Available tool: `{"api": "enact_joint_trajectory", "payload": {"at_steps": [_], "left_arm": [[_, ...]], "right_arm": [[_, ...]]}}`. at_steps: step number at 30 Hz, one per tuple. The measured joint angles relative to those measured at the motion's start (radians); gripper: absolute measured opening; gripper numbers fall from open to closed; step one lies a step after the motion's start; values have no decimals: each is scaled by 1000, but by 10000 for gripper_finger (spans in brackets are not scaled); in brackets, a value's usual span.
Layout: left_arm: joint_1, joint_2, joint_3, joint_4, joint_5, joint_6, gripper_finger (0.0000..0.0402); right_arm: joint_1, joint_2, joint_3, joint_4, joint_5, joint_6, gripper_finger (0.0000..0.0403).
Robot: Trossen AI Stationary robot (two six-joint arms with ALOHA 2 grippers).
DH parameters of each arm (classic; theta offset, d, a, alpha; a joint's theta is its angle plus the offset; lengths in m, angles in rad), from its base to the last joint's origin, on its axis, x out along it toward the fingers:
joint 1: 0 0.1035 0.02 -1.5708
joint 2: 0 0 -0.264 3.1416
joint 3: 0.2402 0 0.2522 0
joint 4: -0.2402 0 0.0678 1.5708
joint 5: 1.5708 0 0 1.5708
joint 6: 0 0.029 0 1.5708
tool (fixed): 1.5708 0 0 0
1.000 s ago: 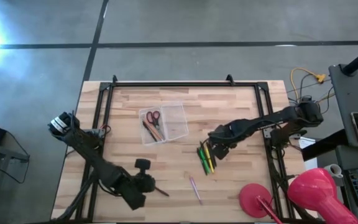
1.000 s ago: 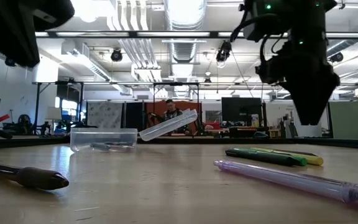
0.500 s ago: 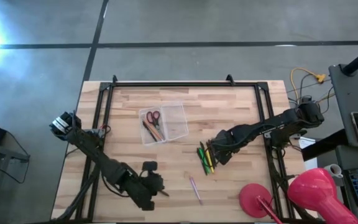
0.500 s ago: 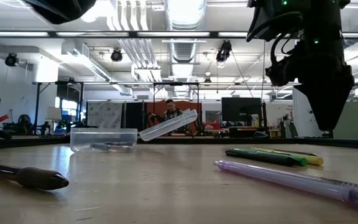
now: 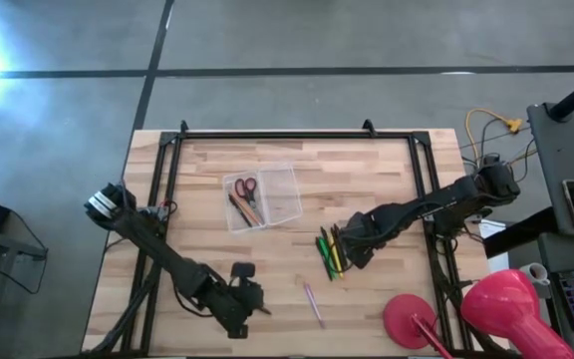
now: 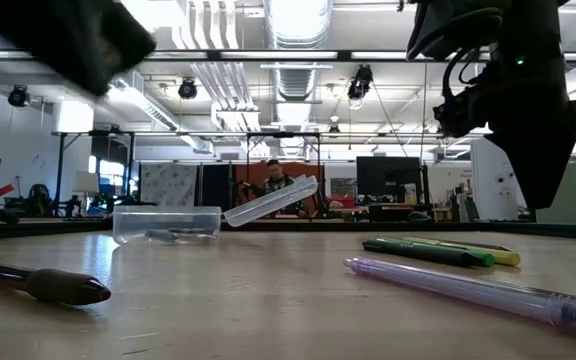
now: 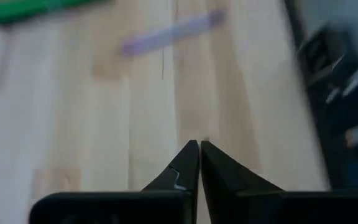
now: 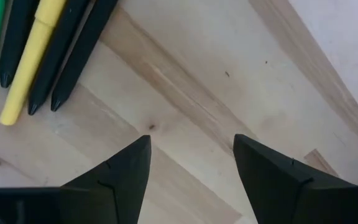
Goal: Pick & place school supplies into a supply box
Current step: Put the brown pen into the transparent supply box
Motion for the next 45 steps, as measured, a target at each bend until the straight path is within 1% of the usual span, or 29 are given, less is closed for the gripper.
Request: {"api": "enact_joint_trajectory", "payload": {"at_steps": [3, 5, 10, 13, 15, 19, 23, 27, 32, 35, 37, 41, 45], "left_arm": [[-1, 52, -2, -11, 55, 0, 21], [-2, 80, 11, -11, 80, 0, 42], [-2, 92, 29, -8, 80, 1, 108], [-2, 92, 14, -28, 80, 7, 139], [-2, 94, -1, -31, 81, 8, 150], [-1, 96, -37, -45, 81, 52, 154], [22, 96, -69, -48, 82, 108, 149], [47, 96, -116, -43, 103, 113, 128], [91, 90, -160, -28, 222, 116, 72], [94, 90, -163, -33, 236, 135, 34], [97, 91, -164, -48, 253, 127, 17], [105, 83, -167, -67, 276, 33, 10], [118, 33, -168, -69, 277, -141, 8]], "right_arm": [[10, 2, -1, 0, 0, 0, 219], [13, 2, -1, 0, 0, 0, 219], [18, 2, -1, 1, 0, 0, 219], [17, 4, -2, 3, 2, -5, 219], [17, 4, -4, 3, 3, -9, 219], [17, 4, -9, 4, 4, -9, 219], [17, 4, -11, 4, 9, -12, 219], [17, 4, -11, 3, 12, -13, 219], [17, 4, -11, 2, 24, -12, 219], [17, 4, -11, 2, 28, -12, 219], [17, 4, -11, 2, 31, -12, 219], [17, 4, -11, 1, 47, -12, 219], [16, 4, -11, 0, 57, -9, 219]]}}
